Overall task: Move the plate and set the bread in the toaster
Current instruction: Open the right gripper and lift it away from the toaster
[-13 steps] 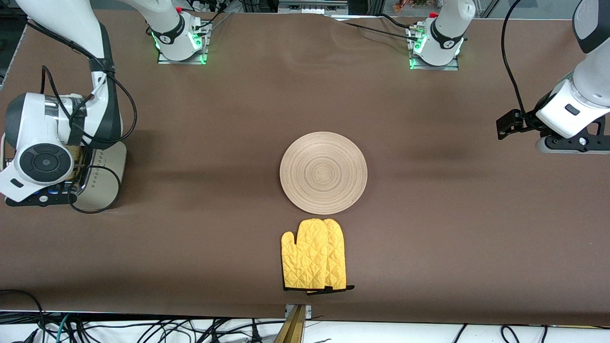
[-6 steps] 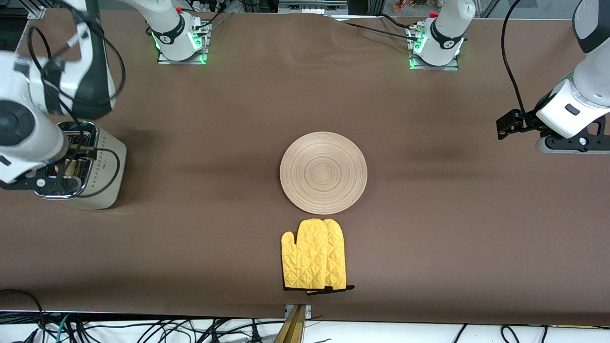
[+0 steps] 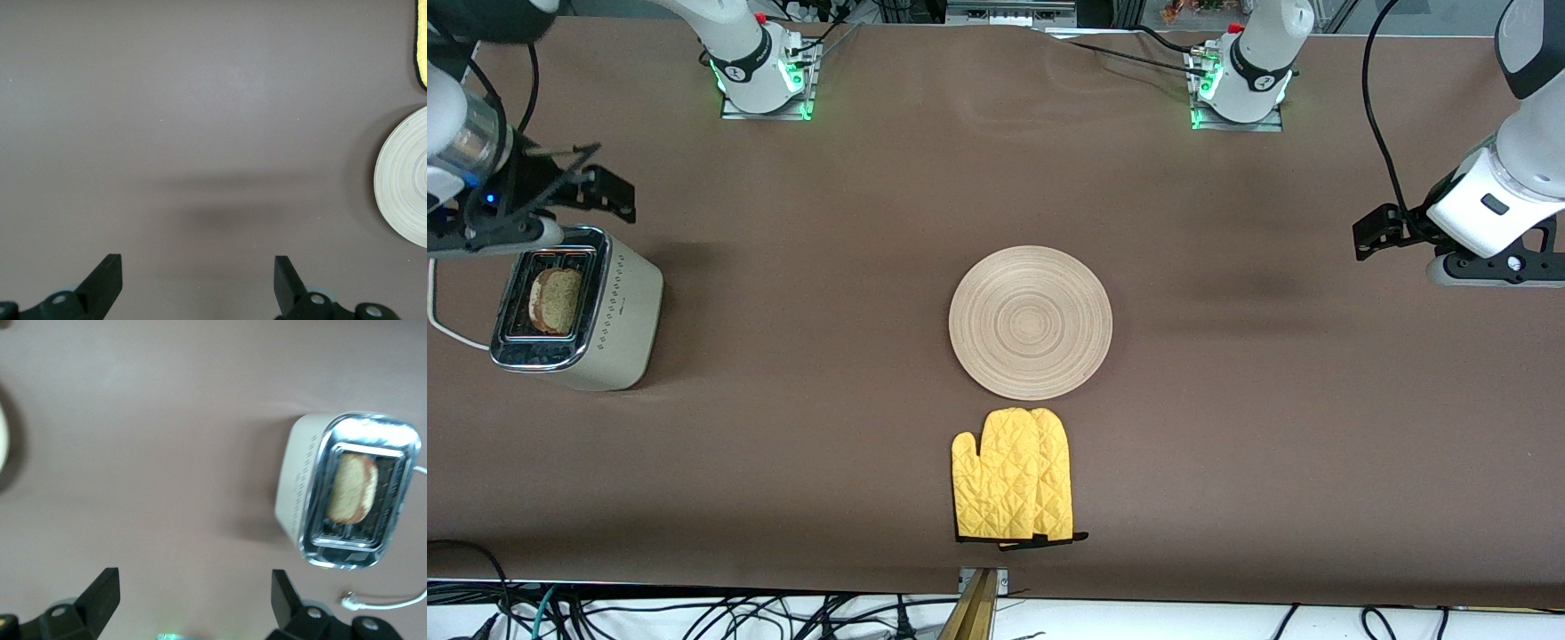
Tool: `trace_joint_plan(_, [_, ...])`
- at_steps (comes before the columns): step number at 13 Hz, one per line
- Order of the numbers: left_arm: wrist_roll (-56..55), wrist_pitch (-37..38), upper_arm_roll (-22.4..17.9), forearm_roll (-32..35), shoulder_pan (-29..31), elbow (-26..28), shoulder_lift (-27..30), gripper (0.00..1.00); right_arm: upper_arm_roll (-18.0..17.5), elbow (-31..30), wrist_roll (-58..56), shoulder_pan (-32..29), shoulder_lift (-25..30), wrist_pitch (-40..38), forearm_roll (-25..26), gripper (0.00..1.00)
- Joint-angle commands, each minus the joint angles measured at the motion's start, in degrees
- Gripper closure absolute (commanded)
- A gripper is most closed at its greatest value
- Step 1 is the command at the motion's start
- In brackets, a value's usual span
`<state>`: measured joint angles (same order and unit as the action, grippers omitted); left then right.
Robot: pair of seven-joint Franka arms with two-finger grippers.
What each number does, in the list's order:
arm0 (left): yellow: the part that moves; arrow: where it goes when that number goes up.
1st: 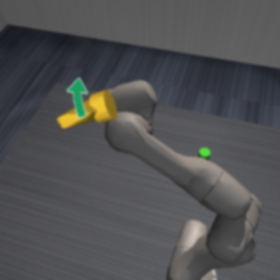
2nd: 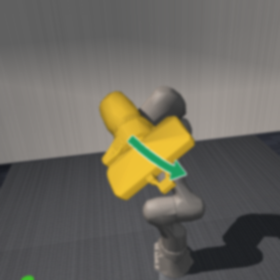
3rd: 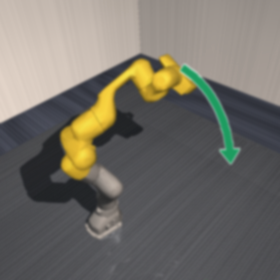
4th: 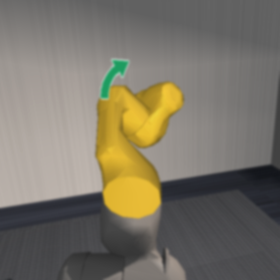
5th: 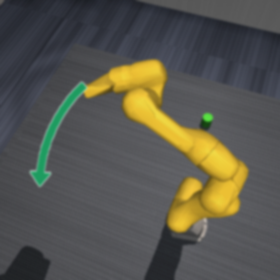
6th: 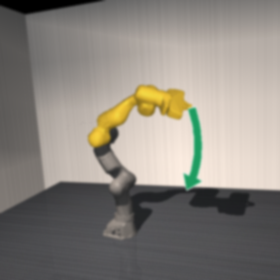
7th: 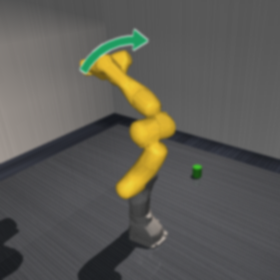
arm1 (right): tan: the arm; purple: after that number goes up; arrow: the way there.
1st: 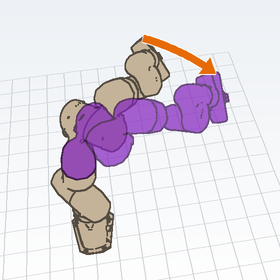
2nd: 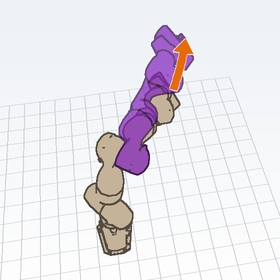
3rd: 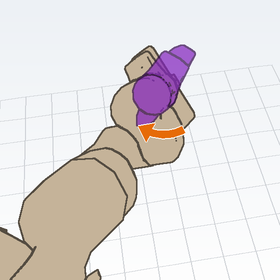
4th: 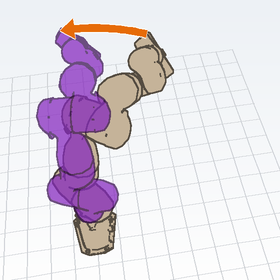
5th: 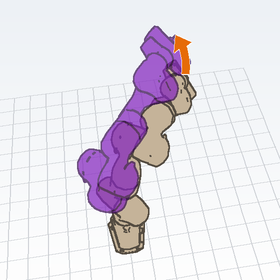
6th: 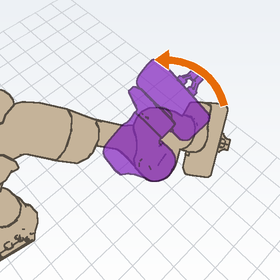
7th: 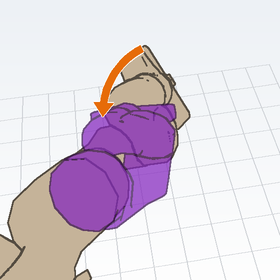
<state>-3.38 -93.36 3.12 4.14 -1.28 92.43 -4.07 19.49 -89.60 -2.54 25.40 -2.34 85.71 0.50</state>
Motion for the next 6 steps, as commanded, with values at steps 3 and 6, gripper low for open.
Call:
trace_joint_plan(3, [0.0, 1.3, 0.2, -1.1, 0.1, -1.6, -0.2, 0.00, -6.8, -1.0, -0.4, -6.8, 1.0, -0.5, -0.9, 0.00])
trace_joint_plan(6, [-0.1, 1.3, 0.1, -1.1, 0.1, -1.6, -0.3, 0.00, -6.8, -1.0, -1.1, -7.0, 1.1, -0.9, -1.0, 0.00])
